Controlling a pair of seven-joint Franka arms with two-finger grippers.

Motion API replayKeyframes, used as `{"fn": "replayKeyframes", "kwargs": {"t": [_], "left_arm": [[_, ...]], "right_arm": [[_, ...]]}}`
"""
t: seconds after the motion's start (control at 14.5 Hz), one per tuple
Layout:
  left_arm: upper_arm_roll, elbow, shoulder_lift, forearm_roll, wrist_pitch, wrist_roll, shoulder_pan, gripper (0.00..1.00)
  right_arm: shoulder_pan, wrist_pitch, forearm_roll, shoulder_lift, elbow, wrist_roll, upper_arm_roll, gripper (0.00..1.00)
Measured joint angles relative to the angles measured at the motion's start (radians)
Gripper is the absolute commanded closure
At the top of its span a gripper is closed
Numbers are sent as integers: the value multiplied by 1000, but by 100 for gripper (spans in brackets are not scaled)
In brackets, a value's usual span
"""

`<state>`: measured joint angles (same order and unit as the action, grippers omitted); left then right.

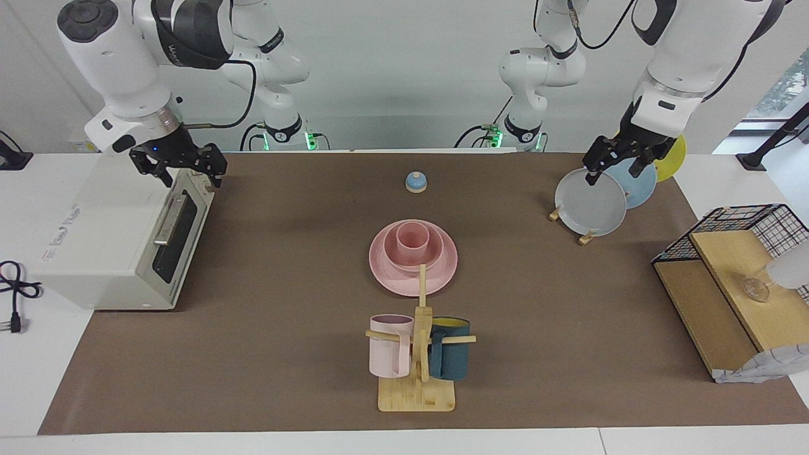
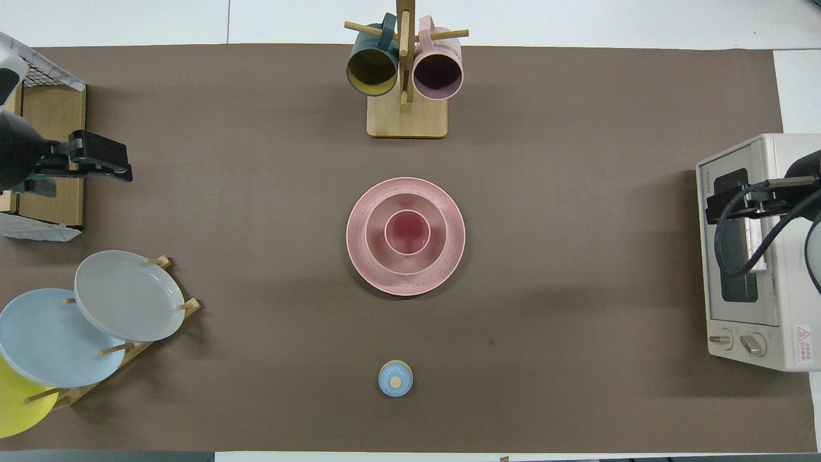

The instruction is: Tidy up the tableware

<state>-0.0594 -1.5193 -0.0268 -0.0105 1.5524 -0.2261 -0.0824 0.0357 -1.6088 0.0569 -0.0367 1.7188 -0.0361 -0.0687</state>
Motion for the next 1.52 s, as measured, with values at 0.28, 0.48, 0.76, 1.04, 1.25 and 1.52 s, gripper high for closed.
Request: {"fn": "replayKeyframes", "kwargs": {"t": [0.28, 0.48, 0.76, 1.04, 1.25, 1.52], "left_arm": [[-4, -113, 50, 0, 23, 54, 4, 0], [-3, -150, 79, 0, 29, 92, 14, 0], [-3, -132, 82, 0, 36, 128, 21, 0], [-7, -109, 82, 0, 20, 130, 21, 0], [-9, -109, 79, 0, 19, 131, 21, 0], [-9, -110, 78, 0, 16, 131, 21, 0]], "right_arm": [[0, 0, 0, -6, -2, 0, 0, 0], [0, 2, 0, -14, -2, 0, 0, 0], [0, 2, 0, -16, -2, 0, 0, 0], [0, 2, 0, -16, -2, 0, 0, 0], [0, 2, 0, -16, -2, 0, -1, 0], [0, 2, 0, -16, -2, 0, -1, 0]]}}
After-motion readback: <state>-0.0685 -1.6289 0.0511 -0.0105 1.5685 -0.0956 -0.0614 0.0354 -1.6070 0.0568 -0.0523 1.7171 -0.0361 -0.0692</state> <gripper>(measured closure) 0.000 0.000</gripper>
